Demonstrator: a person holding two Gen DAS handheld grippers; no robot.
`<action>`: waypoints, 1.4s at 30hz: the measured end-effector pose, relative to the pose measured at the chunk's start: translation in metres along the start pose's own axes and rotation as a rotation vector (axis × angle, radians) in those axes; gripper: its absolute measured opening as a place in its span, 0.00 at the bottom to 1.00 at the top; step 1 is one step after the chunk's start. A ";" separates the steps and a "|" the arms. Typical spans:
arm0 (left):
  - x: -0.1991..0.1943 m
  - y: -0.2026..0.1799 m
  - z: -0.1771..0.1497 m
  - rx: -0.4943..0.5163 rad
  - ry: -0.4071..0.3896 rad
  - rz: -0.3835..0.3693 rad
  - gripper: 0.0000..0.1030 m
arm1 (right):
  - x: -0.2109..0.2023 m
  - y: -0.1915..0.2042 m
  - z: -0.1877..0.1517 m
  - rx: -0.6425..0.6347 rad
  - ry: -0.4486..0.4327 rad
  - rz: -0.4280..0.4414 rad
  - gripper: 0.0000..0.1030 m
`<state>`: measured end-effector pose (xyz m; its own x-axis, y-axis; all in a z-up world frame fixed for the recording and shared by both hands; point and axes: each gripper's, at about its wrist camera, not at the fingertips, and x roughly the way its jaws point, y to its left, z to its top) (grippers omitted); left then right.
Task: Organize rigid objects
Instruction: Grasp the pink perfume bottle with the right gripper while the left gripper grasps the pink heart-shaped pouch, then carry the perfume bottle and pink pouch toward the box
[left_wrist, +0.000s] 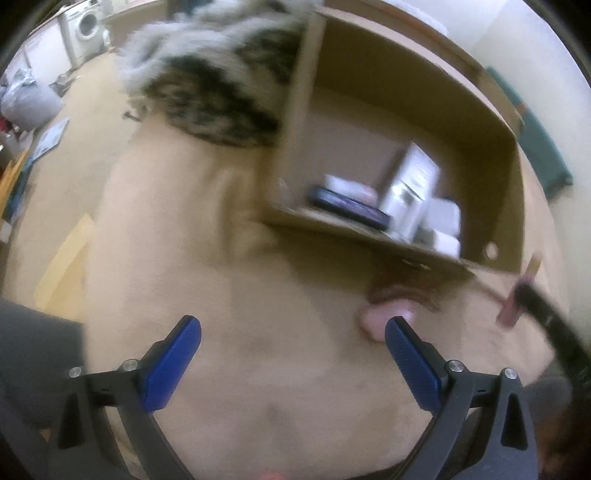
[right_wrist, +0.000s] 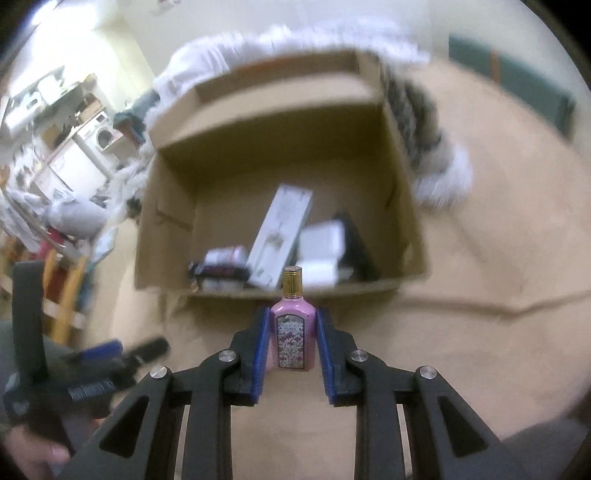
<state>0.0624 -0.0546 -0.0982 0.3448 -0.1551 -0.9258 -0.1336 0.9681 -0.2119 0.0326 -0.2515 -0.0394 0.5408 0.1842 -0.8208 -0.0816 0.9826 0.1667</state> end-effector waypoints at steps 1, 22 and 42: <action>0.003 -0.010 -0.004 0.019 -0.007 -0.006 0.97 | -0.003 -0.002 0.005 -0.014 -0.019 -0.019 0.25; 0.079 -0.089 -0.013 0.167 0.027 0.110 0.48 | 0.019 -0.051 0.014 0.168 0.023 0.124 0.25; -0.002 -0.044 -0.002 0.225 -0.107 0.145 0.48 | 0.016 -0.042 0.015 0.153 0.021 0.124 0.25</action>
<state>0.0653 -0.0976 -0.0874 0.4351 -0.0012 -0.9004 0.0168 0.9998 0.0067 0.0578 -0.2901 -0.0514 0.5165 0.3054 -0.8000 -0.0173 0.9378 0.3468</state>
